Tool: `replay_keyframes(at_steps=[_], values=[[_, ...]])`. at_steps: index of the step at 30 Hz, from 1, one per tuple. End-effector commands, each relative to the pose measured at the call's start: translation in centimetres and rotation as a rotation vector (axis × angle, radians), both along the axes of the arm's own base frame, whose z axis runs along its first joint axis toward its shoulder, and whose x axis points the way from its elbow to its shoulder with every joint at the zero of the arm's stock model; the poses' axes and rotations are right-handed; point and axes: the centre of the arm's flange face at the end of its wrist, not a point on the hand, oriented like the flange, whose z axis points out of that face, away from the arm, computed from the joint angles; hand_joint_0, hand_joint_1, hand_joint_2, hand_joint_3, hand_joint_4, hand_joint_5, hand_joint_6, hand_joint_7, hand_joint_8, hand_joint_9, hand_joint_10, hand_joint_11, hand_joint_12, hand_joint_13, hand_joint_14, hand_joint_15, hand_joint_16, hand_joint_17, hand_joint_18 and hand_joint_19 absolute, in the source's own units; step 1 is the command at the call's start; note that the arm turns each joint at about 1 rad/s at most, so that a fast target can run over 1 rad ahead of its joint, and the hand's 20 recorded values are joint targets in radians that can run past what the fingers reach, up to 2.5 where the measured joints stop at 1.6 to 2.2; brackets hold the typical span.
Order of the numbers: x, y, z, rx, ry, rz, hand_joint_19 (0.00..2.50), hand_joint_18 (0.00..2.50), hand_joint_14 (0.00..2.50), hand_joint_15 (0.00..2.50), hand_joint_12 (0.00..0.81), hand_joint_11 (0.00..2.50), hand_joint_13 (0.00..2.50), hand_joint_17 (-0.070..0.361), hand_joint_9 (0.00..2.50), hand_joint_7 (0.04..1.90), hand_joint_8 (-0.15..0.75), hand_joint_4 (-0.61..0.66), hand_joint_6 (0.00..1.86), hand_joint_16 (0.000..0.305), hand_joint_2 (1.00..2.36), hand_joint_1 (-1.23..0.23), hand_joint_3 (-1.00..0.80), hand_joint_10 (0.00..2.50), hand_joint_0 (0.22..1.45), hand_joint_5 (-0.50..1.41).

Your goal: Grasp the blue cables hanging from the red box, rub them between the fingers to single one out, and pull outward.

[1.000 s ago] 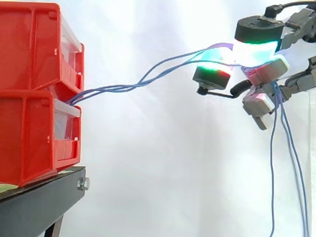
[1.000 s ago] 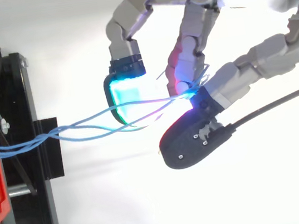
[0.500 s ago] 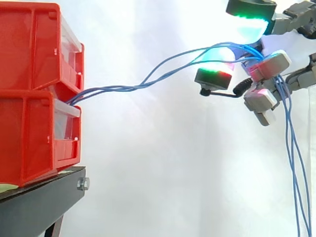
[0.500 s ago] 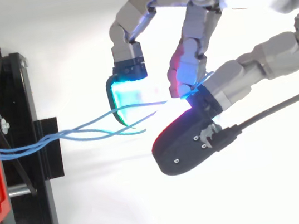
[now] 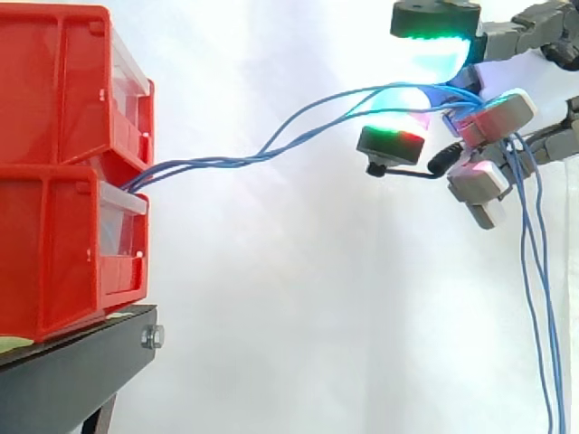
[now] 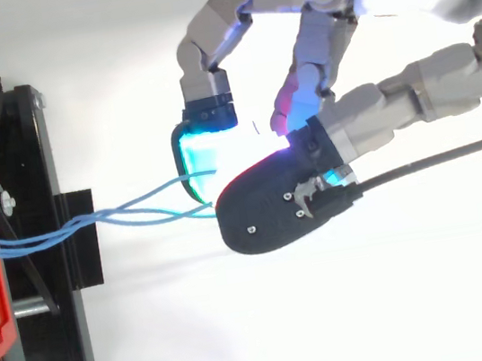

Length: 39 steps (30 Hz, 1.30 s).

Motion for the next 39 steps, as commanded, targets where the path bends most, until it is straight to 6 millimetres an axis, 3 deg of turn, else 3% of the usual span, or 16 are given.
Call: replay_keyframes(at_steps=[1, 10, 14, 21, 25, 32, 39], values=[[0.00, 0.00, 0.01, 0.000, 0.000, 0.000, 0.72, 0.86, 0.03, 0.81, 0.332, 0.94, 1.08, 0.109, 1.42, 1.01, 0.234, 0.02, 0.85, 0.049, 1.02, -0.74, -0.26, 0.02, 0.58, -0.15], [0.05, 0.11, 0.03, 0.000, -0.003, 0.001, 0.73, 0.86, 0.03, 0.81, 0.332, 0.92, 1.08, 0.108, 1.40, 0.93, 0.232, 0.05, 0.87, 0.048, 1.01, -0.76, -0.37, 0.02, 0.59, -0.16], [0.02, 0.09, 0.08, -0.001, -0.001, 0.000, 0.72, 0.88, 0.03, 0.80, 0.346, 0.91, 1.08, 0.113, 1.41, 0.90, 0.238, 0.07, 0.86, 0.050, 1.00, -0.67, -0.49, 0.02, 0.54, -0.15], [-0.02, 0.30, -0.02, -0.001, 0.005, 0.003, 0.70, 0.89, 0.03, 0.80, 0.353, 0.90, 1.09, 0.119, 1.39, 0.90, 0.245, 0.07, 0.84, 0.053, 1.00, -0.67, -0.50, 0.02, 0.51, -0.16], [0.01, 0.31, 0.00, -0.001, 0.002, 0.003, 0.71, 0.87, 0.03, 0.81, 0.347, 0.91, 1.08, 0.114, 1.37, 0.90, 0.239, 0.06, 0.84, 0.051, 1.00, -0.73, -0.50, 0.02, 0.53, -0.17], [0.13, 0.41, 0.68, 0.000, -0.011, 0.003, 0.73, 0.86, 0.03, 0.81, 0.335, 0.93, 1.07, 0.108, 1.37, 0.94, 0.234, 0.00, 0.88, 0.048, 1.02, -0.79, -0.27, 0.02, 0.62, -0.17], [-0.07, 0.40, 0.58, -0.001, 0.006, 0.004, 0.71, 0.86, 0.03, 0.80, 0.323, 0.91, 1.05, 0.103, 1.34, 0.97, 0.218, -0.08, 0.89, 0.046, 1.01, -0.90, -0.39, 0.02, 0.72, -0.17]])
